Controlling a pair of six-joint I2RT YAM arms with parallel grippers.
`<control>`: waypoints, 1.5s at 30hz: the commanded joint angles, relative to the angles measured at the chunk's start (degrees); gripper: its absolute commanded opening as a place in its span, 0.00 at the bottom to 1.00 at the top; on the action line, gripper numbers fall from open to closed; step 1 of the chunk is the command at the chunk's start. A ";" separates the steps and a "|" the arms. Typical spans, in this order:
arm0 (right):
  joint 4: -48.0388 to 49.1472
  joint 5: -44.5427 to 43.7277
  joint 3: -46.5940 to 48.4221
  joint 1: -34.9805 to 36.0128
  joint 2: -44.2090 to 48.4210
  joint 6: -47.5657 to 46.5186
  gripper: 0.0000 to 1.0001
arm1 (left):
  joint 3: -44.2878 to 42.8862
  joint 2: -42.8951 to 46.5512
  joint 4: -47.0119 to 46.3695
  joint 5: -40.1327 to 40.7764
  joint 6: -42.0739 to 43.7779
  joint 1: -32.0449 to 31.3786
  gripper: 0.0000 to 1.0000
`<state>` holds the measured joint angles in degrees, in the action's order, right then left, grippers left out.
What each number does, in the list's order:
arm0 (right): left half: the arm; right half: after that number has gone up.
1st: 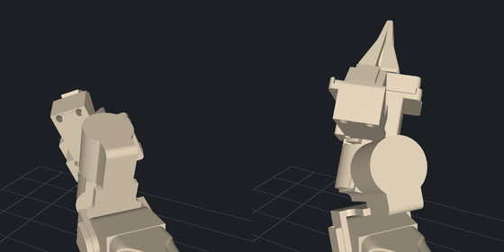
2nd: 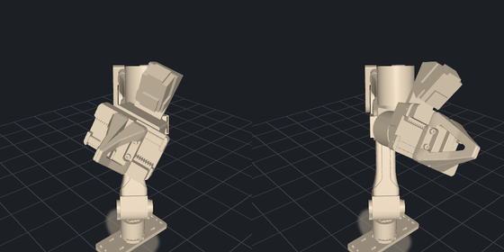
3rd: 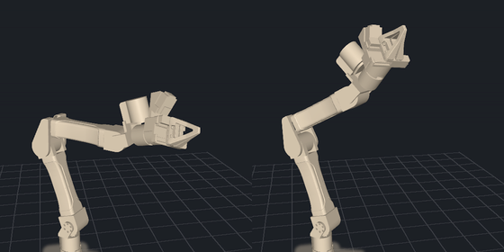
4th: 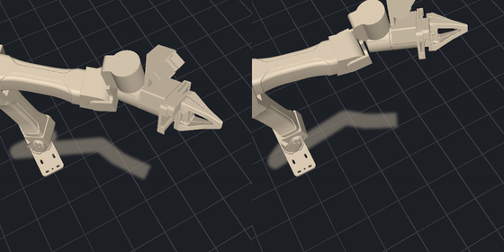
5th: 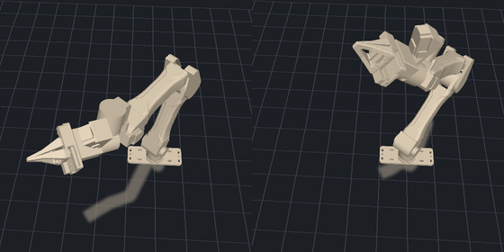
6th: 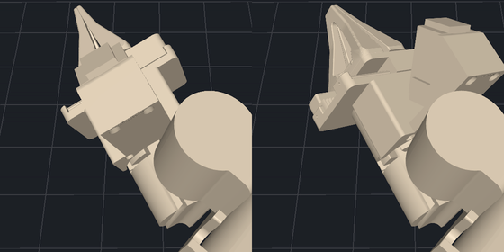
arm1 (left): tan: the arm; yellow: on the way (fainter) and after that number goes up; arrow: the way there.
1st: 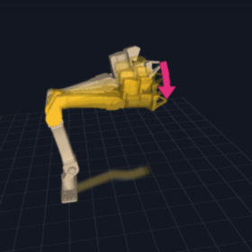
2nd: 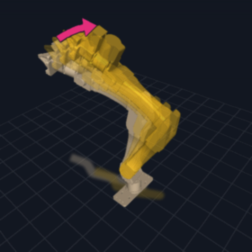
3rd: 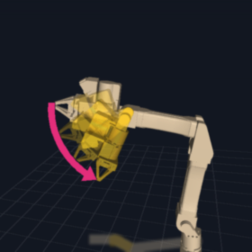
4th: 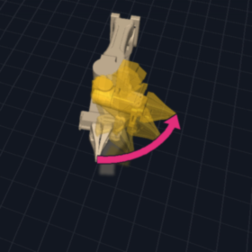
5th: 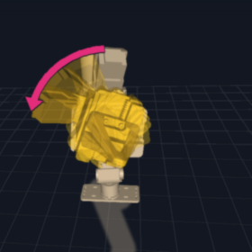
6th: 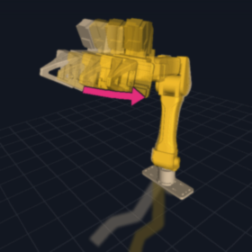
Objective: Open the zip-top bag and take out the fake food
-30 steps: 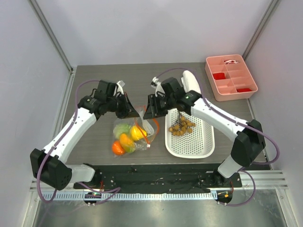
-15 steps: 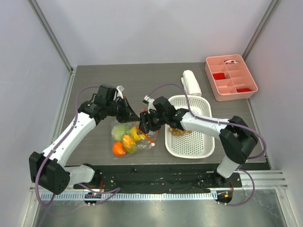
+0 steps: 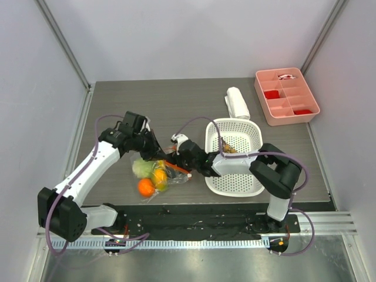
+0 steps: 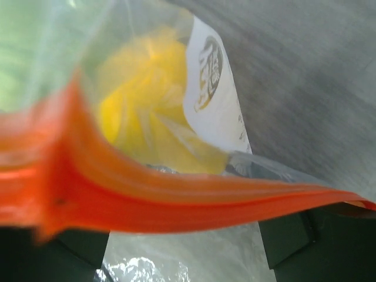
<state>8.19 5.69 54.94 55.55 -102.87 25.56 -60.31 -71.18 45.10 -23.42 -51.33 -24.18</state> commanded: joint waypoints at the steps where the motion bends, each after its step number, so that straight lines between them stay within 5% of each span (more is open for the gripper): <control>1: 13.08 -11.48 1.13 6.85 -2.60 -5.08 0.94 | -0.59 1.12 -3.90 -1.55 -0.35 -0.86 0.00; 7: 13.89 -17.03 7.26 9.58 -7.86 -7.46 0.86 | -0.25 2.70 1.39 0.13 3.25 -0.86 0.00; 11: 13.35 -15.71 8.08 9.93 -9.98 -6.76 0.35 | 0.99 4.64 2.27 0.74 3.78 -0.86 0.00; 19: 5.28 -15.45 7.90 10.10 0.01 -7.98 0.01 | 2.13 7.01 3.41 2.06 6.07 -0.78 0.00; 33: -20.75 -11.85 9.75 7.39 16.72 -5.62 0.01 | 2.66 8.07 -0.45 3.91 10.90 -0.60 0.00; 40: -22.25 6.15 8.95 -2.62 21.22 5.45 0.01 | 5.64 10.08 -4.05 1.37 14.33 -0.60 0.00; 45: -31.63 14.16 17.03 -2.64 18.15 7.22 0.01 | 8.72 12.38 -6.34 2.32 12.66 -0.60 0.00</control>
<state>-18.15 9.67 65.19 52.16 -83.13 28.71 -52.69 -61.54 41.93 -21.91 -39.57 -24.88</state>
